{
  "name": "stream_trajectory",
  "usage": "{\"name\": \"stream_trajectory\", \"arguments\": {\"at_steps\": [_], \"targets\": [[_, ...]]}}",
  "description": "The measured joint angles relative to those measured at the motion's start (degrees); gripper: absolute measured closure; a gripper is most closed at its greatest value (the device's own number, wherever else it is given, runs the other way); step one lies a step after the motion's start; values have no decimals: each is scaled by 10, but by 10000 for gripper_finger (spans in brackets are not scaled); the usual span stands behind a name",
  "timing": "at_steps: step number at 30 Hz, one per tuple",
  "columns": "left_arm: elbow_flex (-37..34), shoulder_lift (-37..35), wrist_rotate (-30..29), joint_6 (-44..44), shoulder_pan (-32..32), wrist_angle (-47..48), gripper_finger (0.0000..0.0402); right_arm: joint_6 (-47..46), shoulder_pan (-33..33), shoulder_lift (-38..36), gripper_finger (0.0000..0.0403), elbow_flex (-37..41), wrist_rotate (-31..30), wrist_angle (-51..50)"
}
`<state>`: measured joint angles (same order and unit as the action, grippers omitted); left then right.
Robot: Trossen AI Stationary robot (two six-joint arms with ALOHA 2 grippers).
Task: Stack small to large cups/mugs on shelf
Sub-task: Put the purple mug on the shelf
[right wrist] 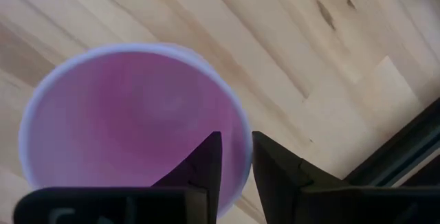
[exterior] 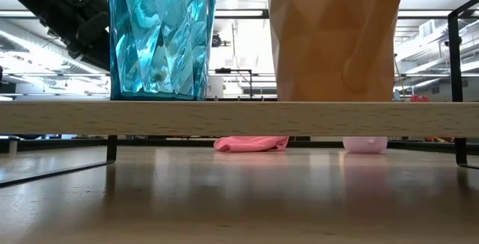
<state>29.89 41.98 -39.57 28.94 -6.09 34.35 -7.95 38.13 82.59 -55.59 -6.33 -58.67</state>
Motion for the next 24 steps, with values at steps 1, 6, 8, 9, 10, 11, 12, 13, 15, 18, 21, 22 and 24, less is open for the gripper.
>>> {"name": "stream_trajectory", "arguments": {"at_steps": [1, 6, 8, 9, 10, 11, 12, 13, 15, 18, 21, 22, 24], "targets": [[0, 0, 0, 0, 0, 0, 294, 0, 0, 0, 316, 0, 0, 0], [0, 0, 0, 0, 0, 0, 294, 1, 0, 0, 318, 0, 8, 2], [0, 0, 0, 0, 0, 0, 294, 1, 0, 0, 322, 0, 8, 2], [0, 0, 0, 1, 0, 0, 294, 1, 0, 0, 326, 1, 8, 3], [0, 0, 0, 1, 0, 0, 294, 1, 0, 0, 330, 0, 8, 3], [0, 0, 0, 1, 0, 0, 294, 1, 0, 0, 335, 0, 9, 4], [0, 0, 0, 1, 0, 0, 294, 1, 0, 0, 340, 0, 9, 4], [0, 0, 0, 1, 0, 0, 294, 1, 0, 0, 346, 0, 9, 4], [0, 0, 0, 1, 0, 0, 294, 1, 0, 0, 358, 0, 10, 6], [0, 0, 0, 1, 0, 0, 294, 1, 0, 0, 372, 0, 11, 8], [0, 0, 0, 1, 0, 0, 294, 2, 0, -1, 381, 0, 13, 10], [0, 0, 0, 1, 0, 0, 294, 2, 0, -1, 383, 0, 13, 10], [0, 0, 0, 1, 0, 0, 294, 2, 0, -1, 387, -1, 13, 10]]}}
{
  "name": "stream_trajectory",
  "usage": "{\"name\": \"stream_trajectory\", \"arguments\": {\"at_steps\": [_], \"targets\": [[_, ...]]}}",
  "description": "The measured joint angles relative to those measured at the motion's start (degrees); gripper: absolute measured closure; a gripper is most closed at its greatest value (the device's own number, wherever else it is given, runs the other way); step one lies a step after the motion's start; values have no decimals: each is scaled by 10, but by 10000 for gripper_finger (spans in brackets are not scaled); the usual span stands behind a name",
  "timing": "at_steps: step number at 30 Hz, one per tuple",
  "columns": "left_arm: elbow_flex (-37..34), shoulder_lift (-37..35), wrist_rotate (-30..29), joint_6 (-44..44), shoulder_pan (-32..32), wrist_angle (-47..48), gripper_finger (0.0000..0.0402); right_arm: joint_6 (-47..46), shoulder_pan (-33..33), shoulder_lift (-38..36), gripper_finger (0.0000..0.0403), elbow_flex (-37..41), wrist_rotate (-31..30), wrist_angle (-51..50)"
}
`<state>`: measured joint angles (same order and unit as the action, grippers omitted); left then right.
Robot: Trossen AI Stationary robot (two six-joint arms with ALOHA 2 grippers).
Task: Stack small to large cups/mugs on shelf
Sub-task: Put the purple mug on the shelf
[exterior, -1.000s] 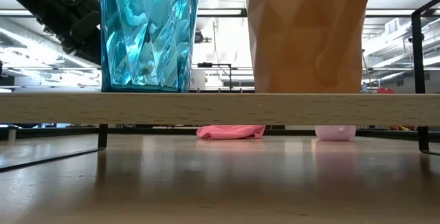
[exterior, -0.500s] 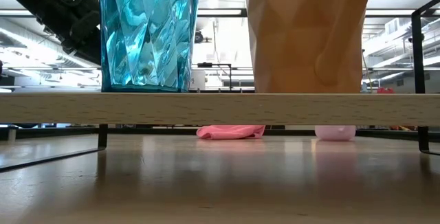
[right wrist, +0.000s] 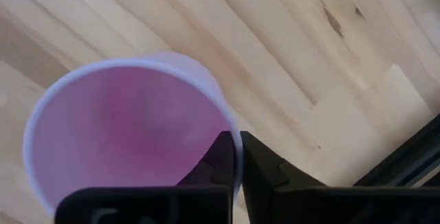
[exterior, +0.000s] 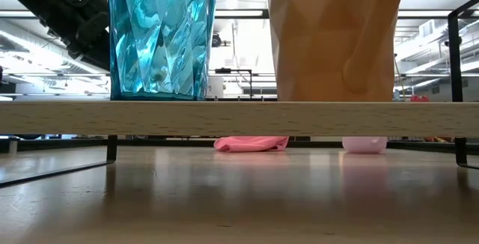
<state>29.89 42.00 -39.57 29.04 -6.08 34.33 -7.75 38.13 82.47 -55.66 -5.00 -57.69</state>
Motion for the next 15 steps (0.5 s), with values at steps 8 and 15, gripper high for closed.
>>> {"name": "stream_trajectory", "arguments": {"at_steps": [8, 15], "targets": [[0, 0, 0, 0, 0, 0, 294, -2, -11, -1, 398, -39, 17, -2], [0, 0, 0, 0, 0, 0, 294, -40, -51, -3, 398, -144, 20, -78]]}}
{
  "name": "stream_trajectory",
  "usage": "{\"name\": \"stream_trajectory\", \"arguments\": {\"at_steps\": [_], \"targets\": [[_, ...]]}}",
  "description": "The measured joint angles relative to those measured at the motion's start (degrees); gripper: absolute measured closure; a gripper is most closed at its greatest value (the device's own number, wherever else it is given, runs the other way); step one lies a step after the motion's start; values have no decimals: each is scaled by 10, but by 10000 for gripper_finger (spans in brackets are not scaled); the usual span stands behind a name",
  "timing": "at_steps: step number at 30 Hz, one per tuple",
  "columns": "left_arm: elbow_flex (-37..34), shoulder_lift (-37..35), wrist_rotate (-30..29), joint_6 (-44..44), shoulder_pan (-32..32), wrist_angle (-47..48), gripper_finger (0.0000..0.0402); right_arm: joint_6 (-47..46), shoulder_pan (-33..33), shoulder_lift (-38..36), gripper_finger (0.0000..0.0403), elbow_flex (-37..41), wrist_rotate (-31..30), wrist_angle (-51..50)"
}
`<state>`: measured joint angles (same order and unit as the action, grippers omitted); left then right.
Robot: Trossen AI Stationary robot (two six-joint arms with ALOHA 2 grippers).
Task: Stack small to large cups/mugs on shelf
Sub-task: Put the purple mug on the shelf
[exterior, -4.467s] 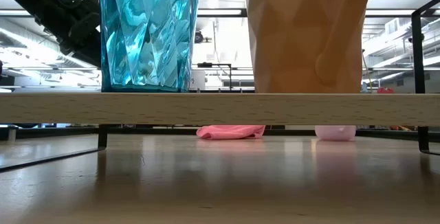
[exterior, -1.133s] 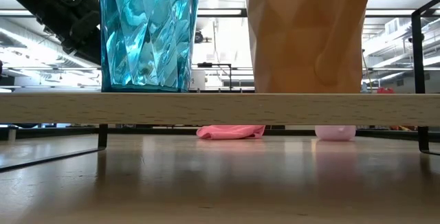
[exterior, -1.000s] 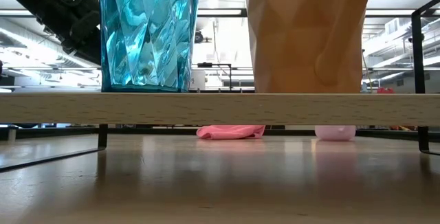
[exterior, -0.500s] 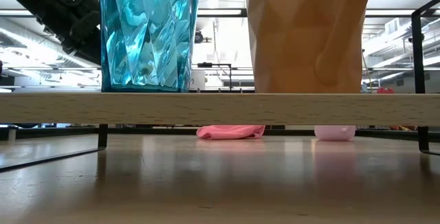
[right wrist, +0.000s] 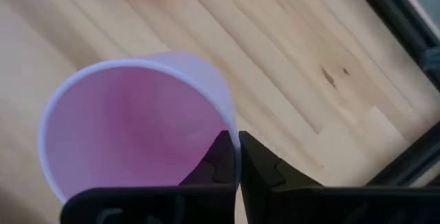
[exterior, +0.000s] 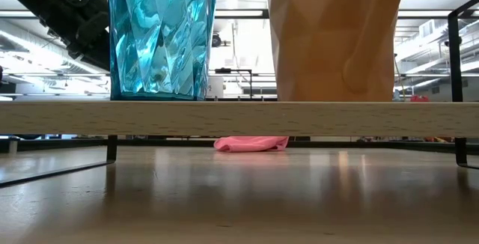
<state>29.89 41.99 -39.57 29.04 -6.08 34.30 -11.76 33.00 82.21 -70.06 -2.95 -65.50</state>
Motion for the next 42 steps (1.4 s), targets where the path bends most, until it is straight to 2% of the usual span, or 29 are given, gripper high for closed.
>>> {"name": "stream_trajectory", "arguments": {"at_steps": [7, 16, 21, 27, 32, 37, 42], "targets": [[0, 0, 0, 0, 0, 0, 294, -59, -83, 0, 398, -135, -6, -100], [0, 0, 0, 3, 0, 0, 294, -179, -245, -1, 398, -257, -57, -208], [0, 0, 0, 3, 0, 0, 294, -290, -354, -1, 398, -268, -60, -246], [0, 0, 0, 3, 0, 0, 294, -427, -491, -1, 398, -266, -60, -245], [0, 0, 0, 4, 0, 0, 294, -535, -586, 0, 398, -266, -91, -245], [0, 0, 0, 5, 0, 0, 294, -596, -644, 32, 398, -266, -98, -245], [0, 0, 0, 4, 0, 0, 294, -603, -668, 91, 398, -266, -80, -241]]}}
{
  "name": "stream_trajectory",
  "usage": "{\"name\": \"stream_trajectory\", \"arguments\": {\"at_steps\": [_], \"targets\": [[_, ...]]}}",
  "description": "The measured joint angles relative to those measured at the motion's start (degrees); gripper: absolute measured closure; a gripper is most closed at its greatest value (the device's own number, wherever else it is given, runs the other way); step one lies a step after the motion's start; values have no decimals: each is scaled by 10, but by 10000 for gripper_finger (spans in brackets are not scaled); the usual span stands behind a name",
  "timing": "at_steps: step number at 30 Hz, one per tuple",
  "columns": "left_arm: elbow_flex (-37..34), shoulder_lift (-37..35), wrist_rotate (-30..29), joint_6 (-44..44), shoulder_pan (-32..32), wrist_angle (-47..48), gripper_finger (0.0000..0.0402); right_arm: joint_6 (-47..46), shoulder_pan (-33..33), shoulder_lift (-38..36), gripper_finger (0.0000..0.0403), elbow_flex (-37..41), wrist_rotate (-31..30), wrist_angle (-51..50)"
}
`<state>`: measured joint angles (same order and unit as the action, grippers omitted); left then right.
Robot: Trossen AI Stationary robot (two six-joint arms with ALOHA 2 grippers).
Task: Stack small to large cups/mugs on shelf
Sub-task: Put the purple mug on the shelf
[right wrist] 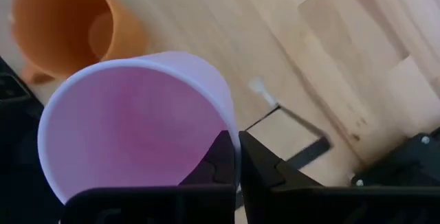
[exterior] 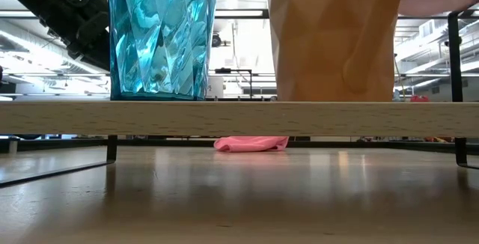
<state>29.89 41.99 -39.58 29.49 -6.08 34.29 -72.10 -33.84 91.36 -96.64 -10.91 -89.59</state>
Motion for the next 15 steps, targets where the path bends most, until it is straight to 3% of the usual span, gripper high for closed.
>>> {"name": "stream_trajectory", "arguments": {"at_steps": [7, 15], "targets": [[0, 0, 0, 2, 0, 0, 294, 1, -2, 65, 397, 0, 38, 17], [0, 0, 0, 3, 0, 0, 294, -1, -9, 84, 398, 0, 51, 24]]}}
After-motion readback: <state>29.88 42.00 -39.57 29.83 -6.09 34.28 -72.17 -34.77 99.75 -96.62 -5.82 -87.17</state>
